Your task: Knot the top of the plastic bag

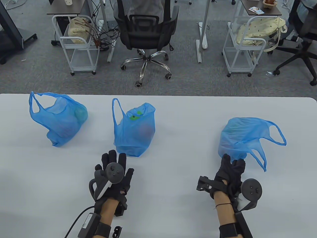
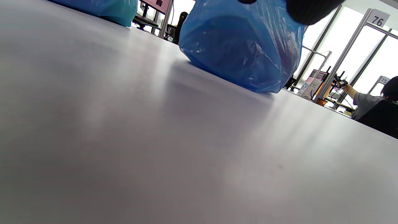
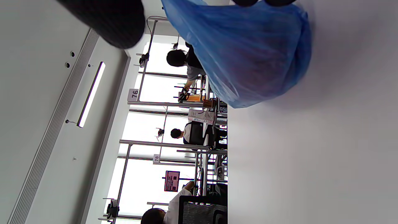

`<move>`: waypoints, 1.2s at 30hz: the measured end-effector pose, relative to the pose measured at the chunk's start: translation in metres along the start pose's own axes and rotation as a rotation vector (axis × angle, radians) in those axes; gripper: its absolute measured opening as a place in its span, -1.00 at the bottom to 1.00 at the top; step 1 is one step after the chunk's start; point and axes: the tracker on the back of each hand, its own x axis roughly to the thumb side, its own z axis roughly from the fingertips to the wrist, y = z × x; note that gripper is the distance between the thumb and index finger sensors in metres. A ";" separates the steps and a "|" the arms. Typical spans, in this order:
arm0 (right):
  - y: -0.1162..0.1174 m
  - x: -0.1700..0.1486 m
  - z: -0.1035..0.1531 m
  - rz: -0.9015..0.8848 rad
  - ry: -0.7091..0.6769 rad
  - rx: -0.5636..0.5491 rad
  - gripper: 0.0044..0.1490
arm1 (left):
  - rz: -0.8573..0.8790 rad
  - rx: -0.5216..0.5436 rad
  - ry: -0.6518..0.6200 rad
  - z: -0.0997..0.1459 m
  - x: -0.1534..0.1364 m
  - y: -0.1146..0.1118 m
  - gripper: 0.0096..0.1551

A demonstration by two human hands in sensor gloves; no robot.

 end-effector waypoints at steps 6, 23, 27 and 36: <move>-0.009 -0.003 -0.041 0.024 0.048 -0.029 0.13 | 0.014 0.027 -0.008 0.000 0.000 0.001 -0.20; -0.033 -0.013 -0.051 -0.212 0.011 -0.124 -0.64 | 0.059 -0.013 0.001 -0.002 -0.004 -0.001 -0.20; -0.040 -0.008 -0.051 -0.248 -0.031 -0.148 -0.73 | 0.065 -0.004 0.000 -0.001 -0.004 0.000 -0.20; -0.042 0.013 -0.043 -0.301 -0.156 -0.129 -0.82 | 0.053 0.041 -0.023 -0.001 -0.002 0.002 -0.20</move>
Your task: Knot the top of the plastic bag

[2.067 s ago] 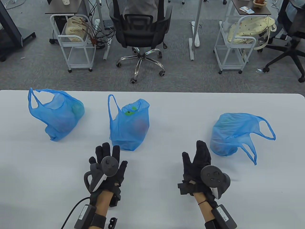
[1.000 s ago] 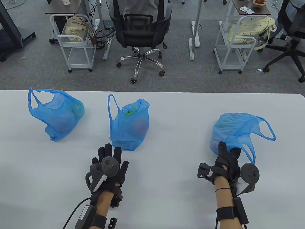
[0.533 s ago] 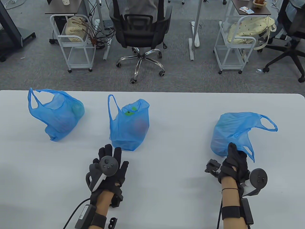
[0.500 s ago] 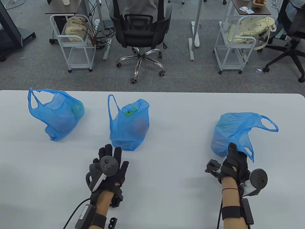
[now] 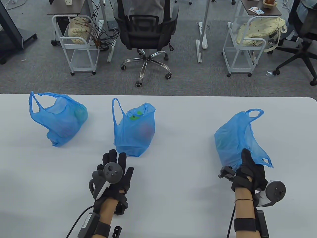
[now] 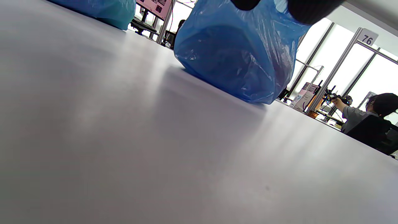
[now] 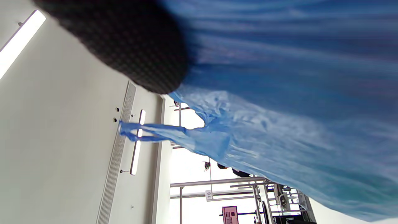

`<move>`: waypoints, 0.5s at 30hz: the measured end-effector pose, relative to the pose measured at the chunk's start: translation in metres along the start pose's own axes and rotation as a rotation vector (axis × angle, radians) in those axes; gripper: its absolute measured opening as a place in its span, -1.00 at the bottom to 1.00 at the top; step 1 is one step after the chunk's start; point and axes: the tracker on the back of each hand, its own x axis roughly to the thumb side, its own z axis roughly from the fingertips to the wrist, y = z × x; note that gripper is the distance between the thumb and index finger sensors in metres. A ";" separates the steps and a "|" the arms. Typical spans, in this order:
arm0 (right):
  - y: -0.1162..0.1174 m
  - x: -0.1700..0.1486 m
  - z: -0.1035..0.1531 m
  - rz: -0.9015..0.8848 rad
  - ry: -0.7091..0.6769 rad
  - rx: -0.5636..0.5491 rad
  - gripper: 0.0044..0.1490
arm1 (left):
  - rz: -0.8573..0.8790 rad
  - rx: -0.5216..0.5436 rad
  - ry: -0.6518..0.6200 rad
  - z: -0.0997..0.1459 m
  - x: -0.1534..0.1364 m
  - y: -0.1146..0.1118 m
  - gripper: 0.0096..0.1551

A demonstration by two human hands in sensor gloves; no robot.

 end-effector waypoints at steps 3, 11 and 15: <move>0.011 0.008 0.007 -0.010 -0.040 0.060 -0.82 | 0.011 0.007 -0.008 0.000 0.001 0.000 -0.20; 0.040 0.033 0.042 -0.071 -0.082 0.248 -0.82 | 0.089 0.103 -0.115 0.007 0.013 0.011 -0.19; 0.055 0.042 0.061 -0.109 -0.088 0.357 -0.82 | 0.163 0.143 -0.213 0.012 0.021 0.017 -0.17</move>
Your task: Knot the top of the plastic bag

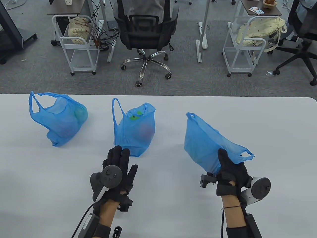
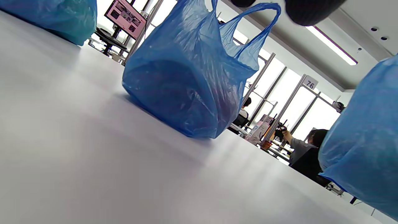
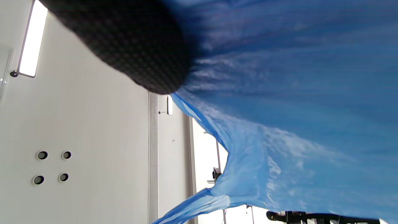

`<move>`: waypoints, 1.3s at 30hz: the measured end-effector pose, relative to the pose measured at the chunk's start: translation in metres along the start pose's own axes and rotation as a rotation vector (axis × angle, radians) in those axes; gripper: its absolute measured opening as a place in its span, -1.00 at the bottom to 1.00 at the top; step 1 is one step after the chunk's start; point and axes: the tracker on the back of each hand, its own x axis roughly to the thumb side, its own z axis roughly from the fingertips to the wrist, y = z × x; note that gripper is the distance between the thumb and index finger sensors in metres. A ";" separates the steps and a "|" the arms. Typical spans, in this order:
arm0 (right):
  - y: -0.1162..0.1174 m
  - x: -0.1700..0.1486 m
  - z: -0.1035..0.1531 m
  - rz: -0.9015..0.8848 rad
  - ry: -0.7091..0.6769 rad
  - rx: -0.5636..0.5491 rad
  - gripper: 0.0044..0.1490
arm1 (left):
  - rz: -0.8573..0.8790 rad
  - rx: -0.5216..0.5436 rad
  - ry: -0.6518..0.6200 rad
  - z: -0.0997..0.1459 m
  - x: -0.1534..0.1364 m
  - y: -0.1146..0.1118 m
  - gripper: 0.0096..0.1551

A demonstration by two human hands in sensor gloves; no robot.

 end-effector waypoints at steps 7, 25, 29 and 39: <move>0.029 -0.002 0.020 -0.031 0.045 0.163 -0.82 | 0.131 -0.050 -0.099 0.002 0.010 0.000 0.00; 0.071 -0.031 0.051 0.016 0.108 0.516 -0.82 | 0.653 -0.197 -0.184 0.003 0.029 -0.001 -0.08; 0.072 -0.034 0.051 0.043 0.119 0.550 -0.81 | 0.692 -0.096 -0.149 0.006 0.031 0.000 -0.56; 0.063 -0.044 0.040 0.147 0.118 0.585 -0.69 | 0.811 -0.102 -0.142 0.005 0.024 -0.003 -0.68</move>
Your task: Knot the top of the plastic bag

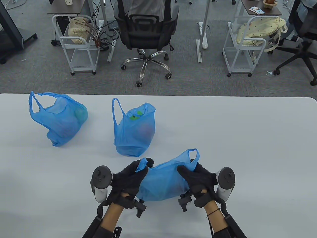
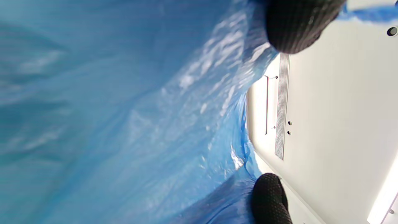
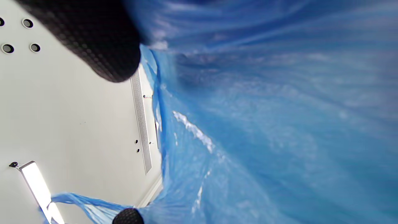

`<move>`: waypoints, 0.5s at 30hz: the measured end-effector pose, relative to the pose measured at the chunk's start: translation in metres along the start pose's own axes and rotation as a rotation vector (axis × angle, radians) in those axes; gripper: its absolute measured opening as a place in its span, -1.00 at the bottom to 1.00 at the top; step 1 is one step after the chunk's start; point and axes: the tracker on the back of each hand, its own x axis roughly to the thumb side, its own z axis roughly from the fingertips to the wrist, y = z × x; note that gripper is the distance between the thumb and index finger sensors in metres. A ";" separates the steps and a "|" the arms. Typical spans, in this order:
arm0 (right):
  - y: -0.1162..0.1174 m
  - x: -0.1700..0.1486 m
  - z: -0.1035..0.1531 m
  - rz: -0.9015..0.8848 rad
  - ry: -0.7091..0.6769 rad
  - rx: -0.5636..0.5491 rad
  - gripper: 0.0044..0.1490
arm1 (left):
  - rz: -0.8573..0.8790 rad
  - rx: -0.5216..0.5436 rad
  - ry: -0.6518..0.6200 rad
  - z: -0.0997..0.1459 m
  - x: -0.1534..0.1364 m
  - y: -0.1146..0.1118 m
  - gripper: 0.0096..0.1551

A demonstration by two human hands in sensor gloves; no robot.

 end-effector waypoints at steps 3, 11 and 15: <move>-0.006 -0.001 0.000 0.048 -0.001 -0.019 -0.63 | 0.058 -0.017 0.003 0.001 -0.001 -0.001 -0.59; -0.007 -0.003 -0.002 -0.048 0.036 0.002 -0.24 | 0.319 -0.202 -0.007 -0.003 -0.002 -0.012 -0.53; -0.007 0.001 -0.002 -0.105 0.027 -0.022 -0.35 | 0.339 -0.225 -0.003 -0.004 -0.002 -0.013 -0.54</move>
